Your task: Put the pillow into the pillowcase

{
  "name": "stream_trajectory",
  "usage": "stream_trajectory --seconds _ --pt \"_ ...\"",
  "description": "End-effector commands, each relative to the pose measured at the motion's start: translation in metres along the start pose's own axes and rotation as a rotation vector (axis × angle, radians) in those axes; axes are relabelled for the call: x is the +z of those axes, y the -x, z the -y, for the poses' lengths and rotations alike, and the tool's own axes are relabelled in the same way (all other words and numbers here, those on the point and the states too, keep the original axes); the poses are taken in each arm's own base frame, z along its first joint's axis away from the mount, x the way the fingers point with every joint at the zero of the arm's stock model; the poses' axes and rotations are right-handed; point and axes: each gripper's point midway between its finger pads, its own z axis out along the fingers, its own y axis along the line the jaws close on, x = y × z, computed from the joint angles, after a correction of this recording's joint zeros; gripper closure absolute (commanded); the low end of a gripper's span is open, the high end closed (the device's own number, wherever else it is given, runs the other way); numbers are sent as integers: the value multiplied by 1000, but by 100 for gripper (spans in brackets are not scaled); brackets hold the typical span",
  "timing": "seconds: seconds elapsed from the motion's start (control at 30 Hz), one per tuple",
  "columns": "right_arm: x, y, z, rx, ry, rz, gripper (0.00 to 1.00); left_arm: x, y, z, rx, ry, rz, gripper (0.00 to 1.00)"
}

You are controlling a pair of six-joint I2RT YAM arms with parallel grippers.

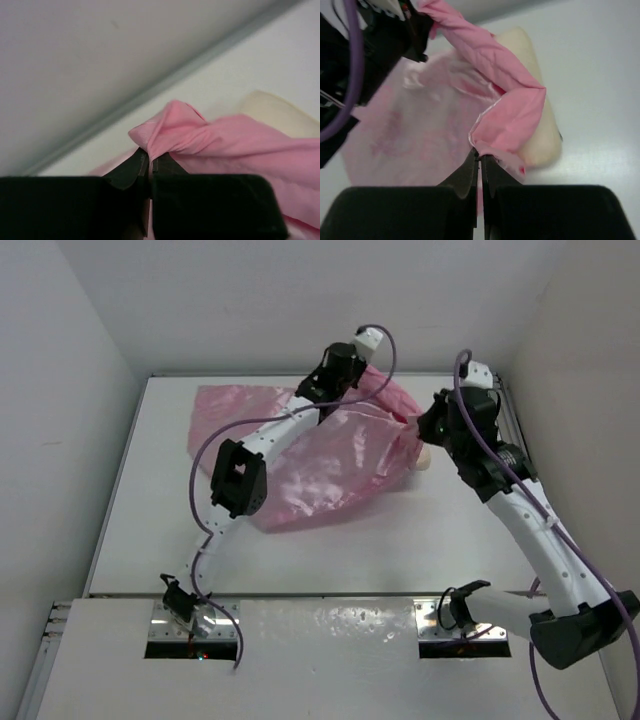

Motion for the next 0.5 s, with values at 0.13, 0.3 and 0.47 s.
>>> stream_trajectory --seconds 0.13,0.3,0.47 --pt "-75 208 -105 -136 249 546 100 -207 247 -316 -154 615 732 100" --pt "-151 290 -140 -149 382 830 100 -320 285 -384 -127 774 880 100" --pt "-192 324 -153 -163 429 969 100 -396 303 -413 -72 866 937 100"
